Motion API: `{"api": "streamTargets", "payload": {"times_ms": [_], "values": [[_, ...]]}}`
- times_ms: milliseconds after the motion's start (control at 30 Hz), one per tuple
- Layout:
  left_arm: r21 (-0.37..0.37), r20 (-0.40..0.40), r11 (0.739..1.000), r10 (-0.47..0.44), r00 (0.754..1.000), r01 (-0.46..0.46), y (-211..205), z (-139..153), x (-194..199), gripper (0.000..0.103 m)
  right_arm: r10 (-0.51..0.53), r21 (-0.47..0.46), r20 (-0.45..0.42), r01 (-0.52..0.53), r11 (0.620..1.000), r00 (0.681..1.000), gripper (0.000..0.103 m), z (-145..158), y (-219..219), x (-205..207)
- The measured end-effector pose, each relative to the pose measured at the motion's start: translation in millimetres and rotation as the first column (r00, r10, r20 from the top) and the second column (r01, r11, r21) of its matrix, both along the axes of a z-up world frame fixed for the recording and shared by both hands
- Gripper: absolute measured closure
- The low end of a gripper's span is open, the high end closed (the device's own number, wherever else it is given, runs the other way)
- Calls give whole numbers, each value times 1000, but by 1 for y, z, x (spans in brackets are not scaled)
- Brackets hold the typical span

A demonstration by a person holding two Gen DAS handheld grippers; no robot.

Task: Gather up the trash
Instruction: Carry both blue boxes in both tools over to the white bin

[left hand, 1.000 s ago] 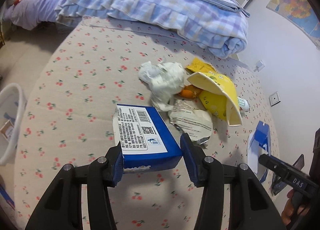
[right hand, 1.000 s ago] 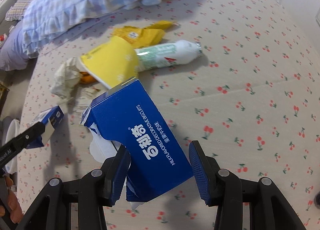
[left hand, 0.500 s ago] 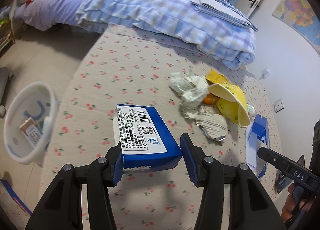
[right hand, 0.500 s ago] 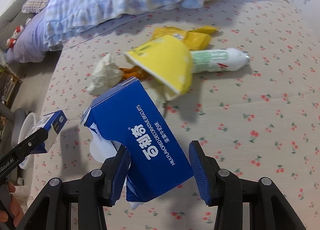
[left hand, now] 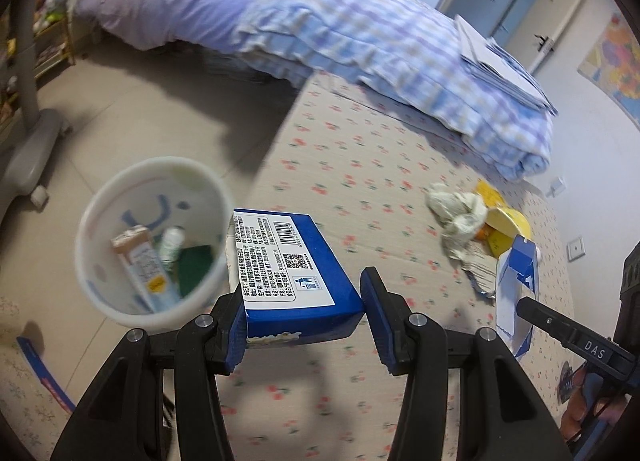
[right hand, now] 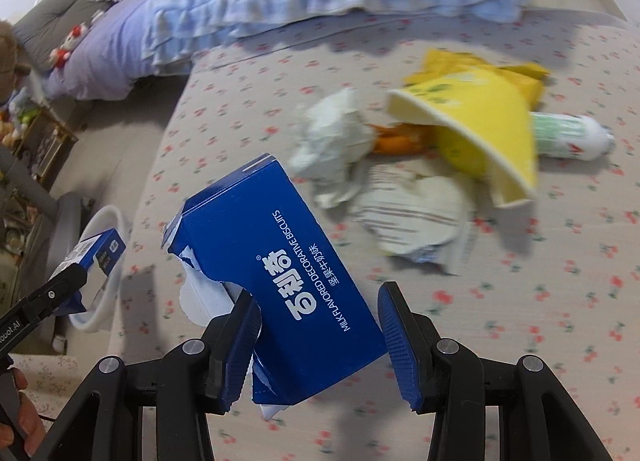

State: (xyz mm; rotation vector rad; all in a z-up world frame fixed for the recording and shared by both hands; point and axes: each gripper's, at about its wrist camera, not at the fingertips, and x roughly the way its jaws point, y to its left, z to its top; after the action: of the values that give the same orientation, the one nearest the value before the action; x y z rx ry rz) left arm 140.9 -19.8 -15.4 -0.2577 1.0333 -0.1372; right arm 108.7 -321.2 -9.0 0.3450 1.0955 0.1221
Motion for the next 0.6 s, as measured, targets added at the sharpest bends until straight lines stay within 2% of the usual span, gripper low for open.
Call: {"api": "streamTargets", "payload": {"times_ms": [600], "values": [[-11,0,990,142,990,-142,110,-11,-4,50,124,30,38,-125,992,992,51,-14,111,37]]}}
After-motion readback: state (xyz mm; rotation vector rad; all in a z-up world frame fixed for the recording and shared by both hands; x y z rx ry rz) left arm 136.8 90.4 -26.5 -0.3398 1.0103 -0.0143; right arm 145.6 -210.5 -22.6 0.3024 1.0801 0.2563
